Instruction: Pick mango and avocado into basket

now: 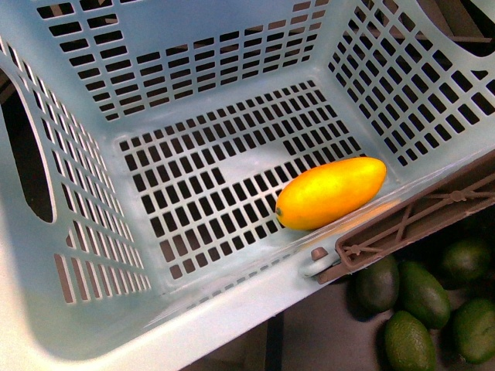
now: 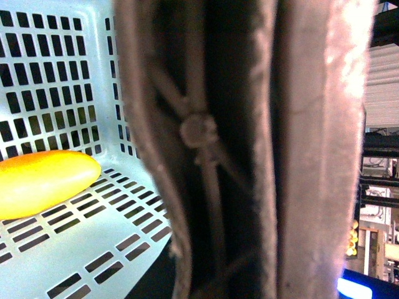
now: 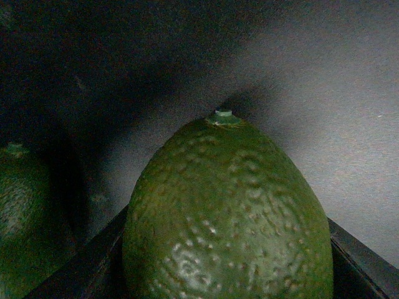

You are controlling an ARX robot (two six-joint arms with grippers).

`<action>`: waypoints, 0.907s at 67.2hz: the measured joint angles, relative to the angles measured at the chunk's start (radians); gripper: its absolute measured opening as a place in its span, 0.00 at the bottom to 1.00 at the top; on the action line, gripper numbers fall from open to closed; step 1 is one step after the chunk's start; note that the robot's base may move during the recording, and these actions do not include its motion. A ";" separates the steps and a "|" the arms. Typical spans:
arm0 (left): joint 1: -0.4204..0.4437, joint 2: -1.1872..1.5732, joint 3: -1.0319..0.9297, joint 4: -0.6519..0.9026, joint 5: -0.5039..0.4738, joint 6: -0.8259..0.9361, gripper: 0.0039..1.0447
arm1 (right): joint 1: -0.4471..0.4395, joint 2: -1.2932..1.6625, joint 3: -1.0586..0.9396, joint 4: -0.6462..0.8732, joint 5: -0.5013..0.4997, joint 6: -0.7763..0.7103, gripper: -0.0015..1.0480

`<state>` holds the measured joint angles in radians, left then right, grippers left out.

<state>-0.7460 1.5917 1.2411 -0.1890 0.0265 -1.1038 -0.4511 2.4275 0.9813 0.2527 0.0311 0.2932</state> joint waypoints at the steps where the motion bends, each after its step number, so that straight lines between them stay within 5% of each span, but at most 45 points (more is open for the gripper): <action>1: 0.000 0.000 0.000 0.000 0.000 0.000 0.13 | -0.003 -0.010 -0.006 0.004 -0.003 -0.009 0.62; 18: 0.000 0.000 0.000 0.000 0.000 0.000 0.13 | -0.065 -0.305 -0.166 0.069 -0.141 -0.221 0.62; 37: 0.000 0.000 0.000 0.000 0.000 0.000 0.13 | -0.084 -0.774 -0.278 -0.077 -0.330 -0.350 0.62; 61: 0.000 0.000 0.000 0.000 0.000 0.000 0.13 | 0.186 -1.240 -0.259 -0.180 -0.376 -0.234 0.61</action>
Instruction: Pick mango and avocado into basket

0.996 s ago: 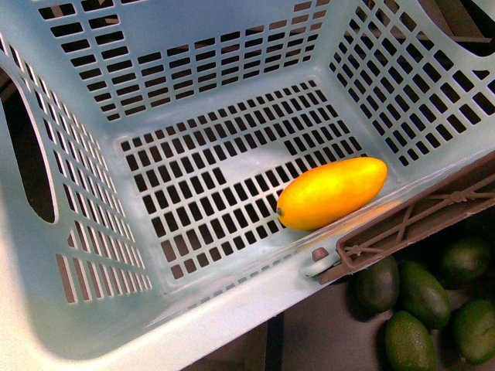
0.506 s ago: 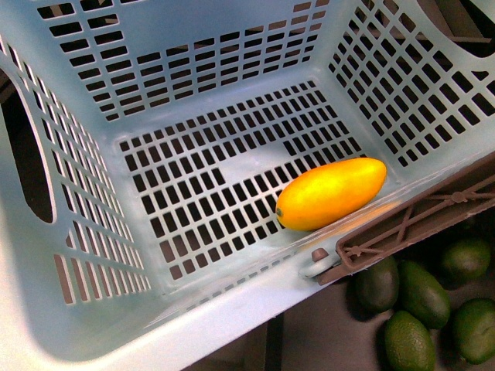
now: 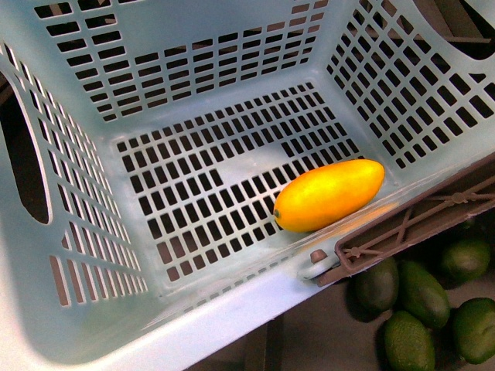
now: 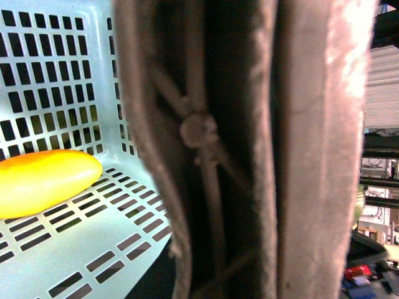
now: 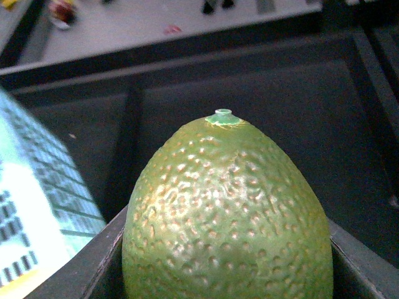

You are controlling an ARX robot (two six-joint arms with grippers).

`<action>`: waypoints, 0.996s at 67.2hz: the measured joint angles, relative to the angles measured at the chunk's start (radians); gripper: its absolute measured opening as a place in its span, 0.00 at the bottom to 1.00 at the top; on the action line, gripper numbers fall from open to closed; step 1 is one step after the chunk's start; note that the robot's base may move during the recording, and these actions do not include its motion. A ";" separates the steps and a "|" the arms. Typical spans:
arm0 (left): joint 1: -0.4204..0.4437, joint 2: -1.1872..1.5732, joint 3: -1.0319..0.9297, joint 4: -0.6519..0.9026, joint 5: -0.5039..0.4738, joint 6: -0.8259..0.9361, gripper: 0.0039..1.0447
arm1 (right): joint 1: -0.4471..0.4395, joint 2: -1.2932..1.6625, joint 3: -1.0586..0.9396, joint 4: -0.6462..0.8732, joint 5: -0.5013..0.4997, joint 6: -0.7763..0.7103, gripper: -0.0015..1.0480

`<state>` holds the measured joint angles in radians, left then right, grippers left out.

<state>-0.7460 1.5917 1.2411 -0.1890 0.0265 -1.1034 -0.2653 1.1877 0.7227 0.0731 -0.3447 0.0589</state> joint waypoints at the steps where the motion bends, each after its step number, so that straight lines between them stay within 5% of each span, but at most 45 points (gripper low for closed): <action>1: 0.000 0.000 0.000 0.000 0.000 0.000 0.13 | 0.028 -0.011 0.005 0.000 0.010 0.009 0.61; 22: 0.000 0.000 0.000 0.000 0.000 0.000 0.13 | 0.373 0.030 0.047 0.083 0.179 0.074 0.61; 50: 0.000 0.000 0.000 0.000 -0.001 -0.002 0.13 | 0.546 0.195 0.098 0.175 0.285 0.100 0.61; 67: 0.001 0.000 0.000 0.000 -0.002 0.001 0.13 | 0.544 0.174 0.096 0.163 0.297 0.119 0.93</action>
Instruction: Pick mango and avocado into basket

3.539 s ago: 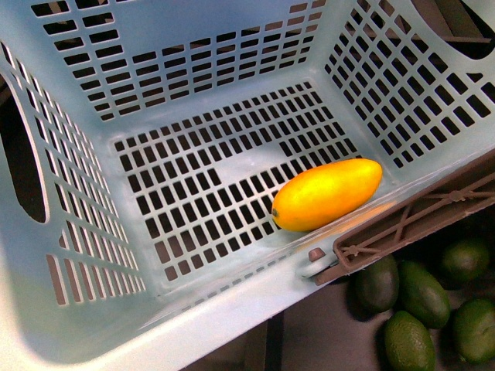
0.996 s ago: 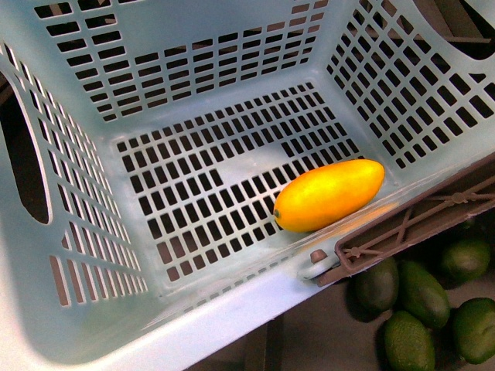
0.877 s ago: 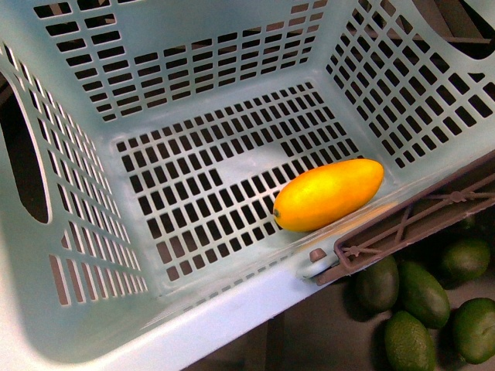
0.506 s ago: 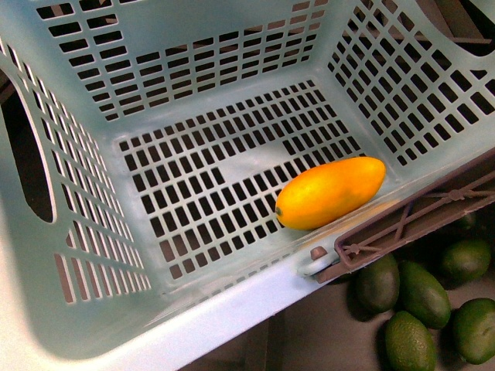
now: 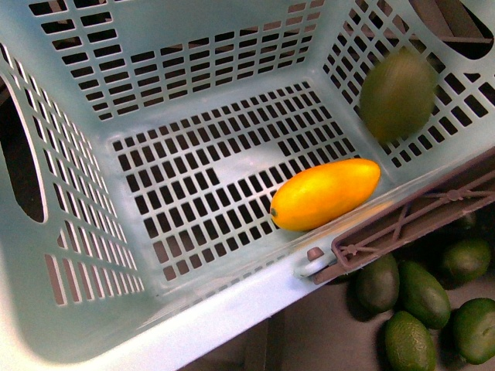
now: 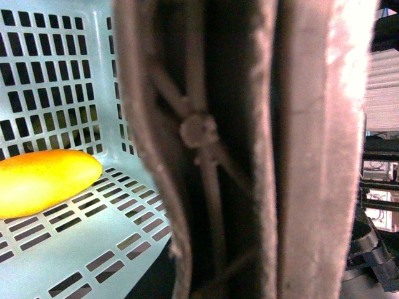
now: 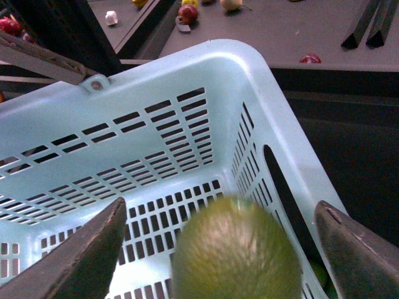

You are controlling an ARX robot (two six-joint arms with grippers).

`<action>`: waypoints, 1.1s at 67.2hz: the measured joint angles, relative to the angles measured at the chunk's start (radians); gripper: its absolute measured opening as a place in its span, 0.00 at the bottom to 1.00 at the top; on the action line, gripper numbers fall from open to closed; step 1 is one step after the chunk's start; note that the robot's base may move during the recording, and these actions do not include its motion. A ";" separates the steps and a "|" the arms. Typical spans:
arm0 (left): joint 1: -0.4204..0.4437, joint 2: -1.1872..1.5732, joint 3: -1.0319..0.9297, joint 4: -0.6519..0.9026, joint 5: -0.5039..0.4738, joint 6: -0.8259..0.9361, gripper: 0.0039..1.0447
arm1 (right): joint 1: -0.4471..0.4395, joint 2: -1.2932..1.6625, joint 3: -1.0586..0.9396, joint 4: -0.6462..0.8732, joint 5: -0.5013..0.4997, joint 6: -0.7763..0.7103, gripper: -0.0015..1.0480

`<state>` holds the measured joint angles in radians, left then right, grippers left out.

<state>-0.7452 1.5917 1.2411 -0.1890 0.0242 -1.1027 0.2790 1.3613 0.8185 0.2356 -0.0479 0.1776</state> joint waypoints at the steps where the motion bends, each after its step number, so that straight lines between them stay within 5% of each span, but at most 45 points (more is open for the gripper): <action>1: 0.000 0.000 0.000 0.000 0.001 0.000 0.13 | -0.001 -0.005 0.000 -0.002 0.000 0.001 0.93; 10: 0.000 0.001 0.000 0.000 0.009 -0.008 0.13 | -0.033 -0.103 -0.039 -0.015 0.035 0.026 0.92; 13: 0.000 0.001 0.000 0.000 0.003 -0.006 0.13 | -0.038 -0.148 -0.101 0.103 0.150 -0.016 0.85; 19: 0.002 0.001 0.000 0.000 0.002 -0.003 0.13 | -0.085 -0.280 -0.298 0.337 0.231 -0.118 0.65; 34: -0.001 0.001 0.000 0.000 0.010 -0.004 0.13 | -0.141 -0.399 -0.498 0.389 0.180 -0.161 0.29; 37: -0.001 0.001 0.000 0.000 0.010 -0.010 0.13 | -0.155 -0.438 -0.539 0.395 0.164 -0.167 0.17; 38: -0.001 0.001 0.000 0.000 0.003 -0.004 0.13 | -0.243 -0.591 -0.668 0.375 0.059 -0.174 0.02; 74: -0.001 0.001 0.000 0.000 0.002 -0.002 0.13 | -0.276 -0.875 -0.781 0.203 0.050 -0.174 0.02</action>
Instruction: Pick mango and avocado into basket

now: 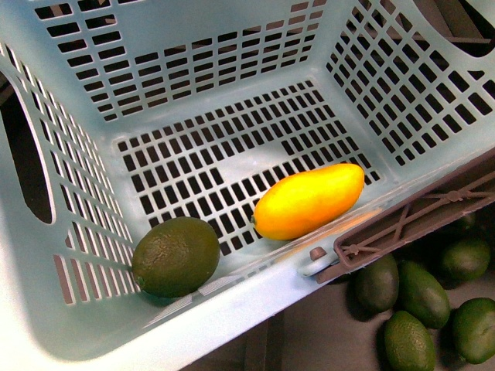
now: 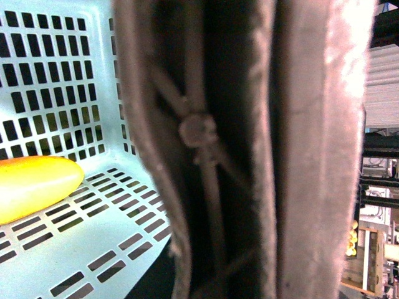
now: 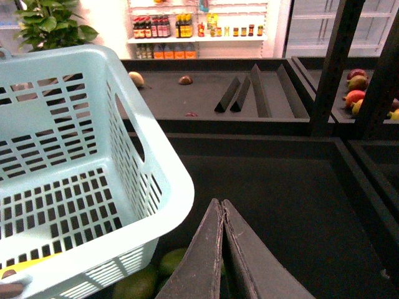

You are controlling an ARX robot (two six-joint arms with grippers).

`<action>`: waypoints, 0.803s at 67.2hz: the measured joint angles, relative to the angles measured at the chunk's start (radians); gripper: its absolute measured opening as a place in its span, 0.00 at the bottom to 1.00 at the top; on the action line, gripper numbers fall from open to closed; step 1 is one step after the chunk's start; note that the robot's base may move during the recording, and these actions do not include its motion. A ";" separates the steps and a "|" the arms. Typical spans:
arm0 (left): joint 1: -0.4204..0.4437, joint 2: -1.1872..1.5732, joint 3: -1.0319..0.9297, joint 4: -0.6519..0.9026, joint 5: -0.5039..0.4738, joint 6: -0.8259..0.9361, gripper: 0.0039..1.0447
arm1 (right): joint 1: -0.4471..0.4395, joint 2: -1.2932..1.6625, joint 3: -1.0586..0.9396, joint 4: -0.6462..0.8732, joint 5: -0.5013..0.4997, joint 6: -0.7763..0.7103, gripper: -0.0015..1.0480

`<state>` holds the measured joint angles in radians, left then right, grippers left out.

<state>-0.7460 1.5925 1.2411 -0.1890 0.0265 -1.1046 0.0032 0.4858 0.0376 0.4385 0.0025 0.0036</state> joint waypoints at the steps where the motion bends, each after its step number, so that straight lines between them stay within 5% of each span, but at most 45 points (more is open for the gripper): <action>1: 0.000 0.000 0.000 0.000 0.000 0.000 0.13 | 0.000 -0.004 -0.004 0.000 0.000 0.000 0.02; 54: 0.000 0.000 0.000 0.000 0.000 0.000 0.13 | 0.000 -0.285 -0.020 -0.237 -0.003 -0.001 0.02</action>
<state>-0.7460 1.5925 1.2411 -0.1890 0.0269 -1.1046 0.0032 0.2008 0.0174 0.2016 -0.0002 0.0029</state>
